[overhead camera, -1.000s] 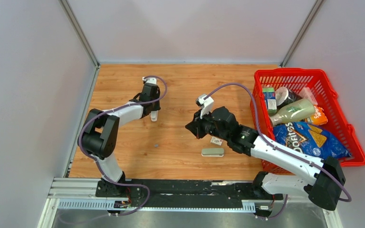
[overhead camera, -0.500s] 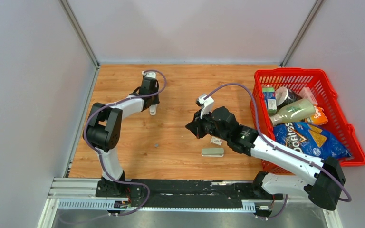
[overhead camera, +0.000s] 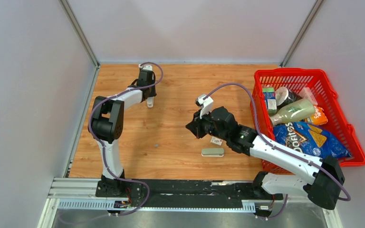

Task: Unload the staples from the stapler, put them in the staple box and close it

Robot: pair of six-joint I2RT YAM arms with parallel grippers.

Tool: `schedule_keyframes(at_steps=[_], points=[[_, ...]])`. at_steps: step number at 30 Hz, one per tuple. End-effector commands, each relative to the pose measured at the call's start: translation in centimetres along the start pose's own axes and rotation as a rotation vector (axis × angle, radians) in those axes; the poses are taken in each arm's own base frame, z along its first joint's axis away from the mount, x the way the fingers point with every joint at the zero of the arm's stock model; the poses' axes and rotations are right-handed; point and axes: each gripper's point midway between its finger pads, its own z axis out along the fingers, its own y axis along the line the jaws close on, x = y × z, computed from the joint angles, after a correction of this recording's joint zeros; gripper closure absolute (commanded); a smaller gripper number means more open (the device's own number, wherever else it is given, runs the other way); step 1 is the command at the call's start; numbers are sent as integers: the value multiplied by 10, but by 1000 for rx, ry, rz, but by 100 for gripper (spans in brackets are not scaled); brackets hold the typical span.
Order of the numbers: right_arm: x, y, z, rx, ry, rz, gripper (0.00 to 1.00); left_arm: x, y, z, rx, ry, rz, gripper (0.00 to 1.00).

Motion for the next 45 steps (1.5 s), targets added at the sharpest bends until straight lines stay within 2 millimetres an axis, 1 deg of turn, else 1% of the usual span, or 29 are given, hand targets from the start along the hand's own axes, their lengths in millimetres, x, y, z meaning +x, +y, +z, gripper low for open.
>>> schedule_keyframes(at_steps=[1, 2, 5, 8, 10, 13, 15, 16, 17, 18, 19, 20, 21, 22, 23, 24, 25, 26, 27, 28, 29, 30, 34, 35, 36, 37, 41, 42, 45], points=[[-10, -1, 2, 9, -28, -13, 97, -14, -4, 0, 17, -28, 0, 71], [-10, -1, 3, 11, -27, -9, 96, -16, -3, -1, 15, -30, 0, 64], [-9, -1, 4, 11, -24, -5, 94, -14, -2, -2, 10, -26, 10, 55], [-10, -1, 3, 12, -26, 2, 92, -20, -1, -6, 12, -34, 8, 41], [-9, 0, 3, 10, -25, 5, 89, -21, -1, -11, 12, -33, 12, 36], [-11, 1, 1, 8, -31, 12, 87, -27, -1, -20, 13, -42, 12, 34], [-12, 1, -1, 7, -33, 14, 85, -36, 0, -31, 18, -58, 2, 33], [-13, 2, -3, 5, -33, 12, 83, -42, 0, -40, 25, -74, -7, 32], [-15, -3, -5, 37, -45, 12, 82, -41, -2, -45, 36, -67, -17, 32], [-17, -5, -7, 45, -49, 12, 80, -48, -3, -56, 49, -85, -32, 32], [-17, -7, -9, 58, -49, 12, 76, -45, -7, -63, 71, -77, -34, 32], [-16, -9, -12, 70, -43, 10, 73, -52, -10, -75, 89, -96, -44, 32], [-16, -10, -14, 79, -43, 11, 71, -46, -13, -81, 113, -83, -41, 32], [-14, -13, -17, 92, -38, 8, 68, -53, -18, -93, 140, -105, -42, 32], [-12, -15, -20, 101, -32, 9, 67, -47, -28, -101, 180, -98, -31, 32], [-10, -18, -23, 114, -27, 9, 65, -53, -32, -113, 206, -117, -26, 32], [-7, -20, -27, 126, -20, 12, 63, -49, -46, -124, 268, -112, -7, 32], [-5, -24, -30, 145, -16, 15, 60, -48, -52, -130, 296, -113, 8, 32], [-3, -29, -35, 174, -13, 28, 56, -43, -67, -142, 353, -108, 35, 32], [-2, -32, -40, 197, -10, 39, 54, -39, -74, -147, 376, -98, 63, 32], [1, -37, -44, 225, -2, 47, 49, -34, -89, -158, 421, -97, 93, 32], [3, -42, -49, 252, 8, 55, 46, -28, -95, -162, 436, -81, 118, 32], [11, -55, -75, 341, 33, 69, 38, -7, -136, -191, 588, -63, 218, 32], [11, -59, -84, 363, 33, 77, 36, -5, -141, -195, 614, -62, 229, 32], [10, -62, -91, 384, 24, 84, 35, 0, -150, -202, 651, -60, 253, 32], [12, -67, -101, 413, 24, 91, 33, 2, -152, -205, 667, -66, 269, 32], [3, -73, -132, 456, -42, 125, 26, 15, -179, -226, 816, -85, 342, 32], [2, -74, -137, 460, -49, 128, 23, 23, -187, -234, 861, -76, 365, 32], [-2, -72, -149, 466, -45, 130, 21, 42, -210, -253, 969, -73, 469, 30]])
